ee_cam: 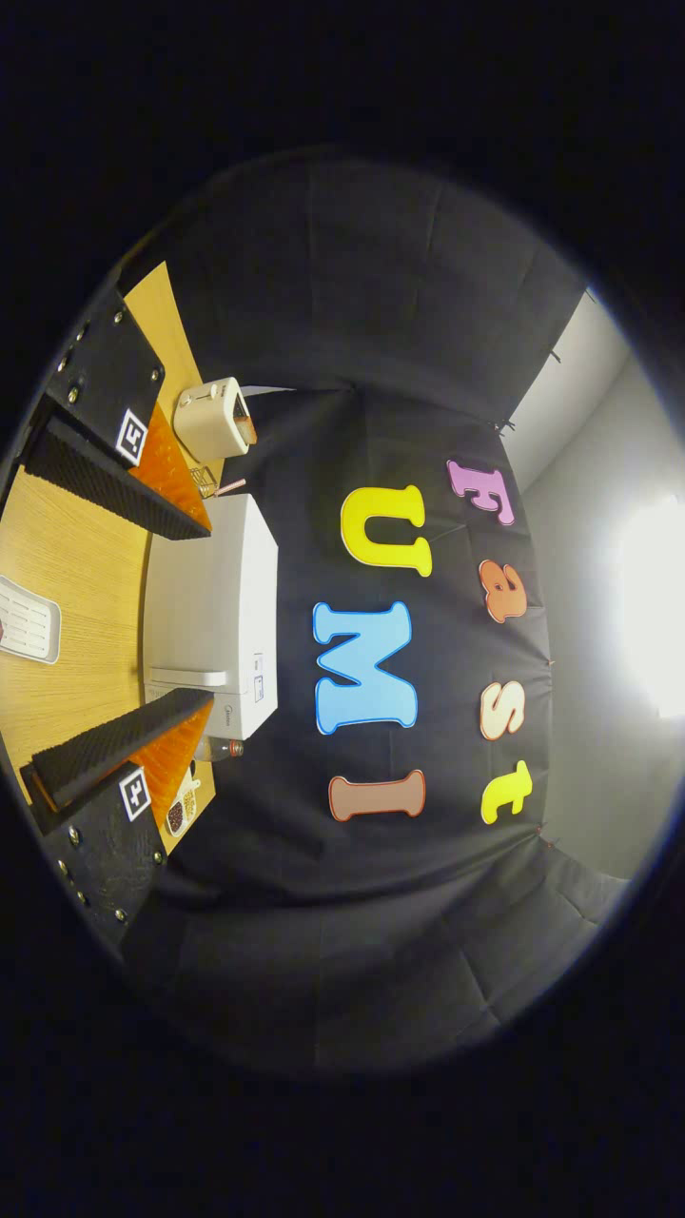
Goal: Open the microwave, put the food inside, and close the microwave door.
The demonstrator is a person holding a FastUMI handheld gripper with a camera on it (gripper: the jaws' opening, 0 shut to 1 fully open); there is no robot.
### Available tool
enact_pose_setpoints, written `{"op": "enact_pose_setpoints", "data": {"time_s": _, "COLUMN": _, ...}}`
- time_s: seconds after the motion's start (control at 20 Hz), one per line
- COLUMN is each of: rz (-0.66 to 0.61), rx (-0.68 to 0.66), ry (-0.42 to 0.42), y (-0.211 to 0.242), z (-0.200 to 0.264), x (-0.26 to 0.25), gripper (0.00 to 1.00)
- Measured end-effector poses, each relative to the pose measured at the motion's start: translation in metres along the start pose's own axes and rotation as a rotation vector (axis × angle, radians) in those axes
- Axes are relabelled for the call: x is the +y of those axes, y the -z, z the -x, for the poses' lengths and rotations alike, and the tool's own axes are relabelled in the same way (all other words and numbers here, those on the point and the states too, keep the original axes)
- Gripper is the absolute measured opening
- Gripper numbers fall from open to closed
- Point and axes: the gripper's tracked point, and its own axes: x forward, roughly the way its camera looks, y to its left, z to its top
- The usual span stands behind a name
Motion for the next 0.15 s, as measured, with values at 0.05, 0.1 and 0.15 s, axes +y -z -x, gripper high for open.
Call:
{"op": "enact_pose_setpoints", "data": {"time_s": 0.05, "rz": -0.002, "rx": -0.006, "ry": 0.000, "y": -0.0018, "z": 0.0000, "x": -0.0003, "gripper": 0.99}}
{"op": "enact_pose_setpoints", "data": {"time_s": 0.1, "rz": -0.004, "rx": -0.011, "ry": -0.001, "y": -0.0031, "z": 0.0011, "x": -0.0016, "gripper": 0.99}}
{"op": "enact_pose_setpoints", "data": {"time_s": 0.15, "rz": -0.005, "rx": -0.013, "ry": -0.001, "y": -0.0041, "z": 0.0018, "x": -0.0026, "gripper": 0.99}}
